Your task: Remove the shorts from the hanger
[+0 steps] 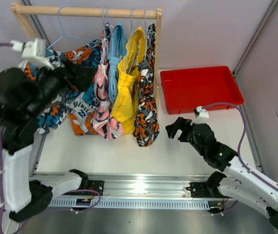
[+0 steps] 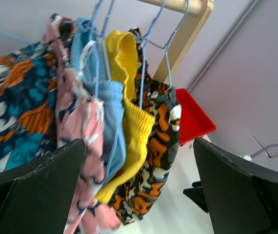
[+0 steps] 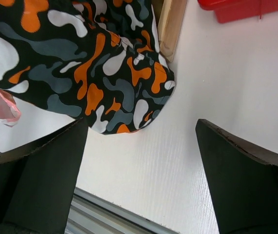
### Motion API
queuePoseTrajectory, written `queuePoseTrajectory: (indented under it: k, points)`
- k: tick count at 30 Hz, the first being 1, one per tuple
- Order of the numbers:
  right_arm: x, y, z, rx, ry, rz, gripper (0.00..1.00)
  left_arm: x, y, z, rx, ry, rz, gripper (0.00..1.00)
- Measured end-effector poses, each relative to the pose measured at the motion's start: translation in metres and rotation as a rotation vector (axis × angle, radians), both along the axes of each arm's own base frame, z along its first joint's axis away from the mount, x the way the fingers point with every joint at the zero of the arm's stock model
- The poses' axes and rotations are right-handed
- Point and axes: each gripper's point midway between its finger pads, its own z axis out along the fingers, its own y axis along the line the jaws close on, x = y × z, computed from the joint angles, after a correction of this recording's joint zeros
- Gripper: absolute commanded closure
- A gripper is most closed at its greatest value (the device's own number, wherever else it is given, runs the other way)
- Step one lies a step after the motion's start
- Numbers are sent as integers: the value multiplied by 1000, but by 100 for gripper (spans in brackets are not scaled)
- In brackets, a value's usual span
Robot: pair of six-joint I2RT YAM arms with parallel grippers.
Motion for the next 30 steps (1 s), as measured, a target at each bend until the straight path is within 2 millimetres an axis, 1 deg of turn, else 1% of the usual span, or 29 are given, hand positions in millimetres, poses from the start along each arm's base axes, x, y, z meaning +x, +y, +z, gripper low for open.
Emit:
queuePoseTrajectory:
  k: [3, 5, 7, 9, 12, 13, 14, 16, 22, 27, 28, 30]
  points:
    - [-3, -9, 8, 14, -35, -18, 1, 28, -25, 2, 22, 3, -64, 1]
    - [-6, -16, 7, 12, -46, -32, 0, 42, -46, -6, 45, 18, -114, 1]
    - [-8, -22, 3, 8, -50, -43, 0, 50, -66, -13, 76, 37, -152, 1]
    - [-11, -26, -5, -4, -45, -52, 1, 56, -89, 0, 96, 14, -183, 1]
    - [-12, -32, -16, -31, -26, -69, 0, 63, -127, 34, 104, -70, -190, 1]
    - [-12, -34, -18, -39, -22, -78, 0, 65, -135, 38, 105, -85, -187, 1]
    - [-12, -36, -20, -46, -19, -85, 1, 68, -144, 36, 114, -85, -181, 1]
    - [-11, -40, -26, -68, -6, -105, 0, 76, -156, 23, 150, -63, -169, 1]
    - [-15, -49, -40, -98, 26, -139, 1, 120, -176, -30, 251, 33, -75, 1]
    - [-22, -54, -50, -94, 40, -142, 0, 147, -194, -70, 317, 95, -42, 1]
    - [-23, -55, -51, -93, 41, -142, 1, 151, -196, -76, 328, 106, -34, 1]
    - [-25, -57, -53, -89, 41, -143, 1, 157, -198, -83, 339, 112, -17, 1]
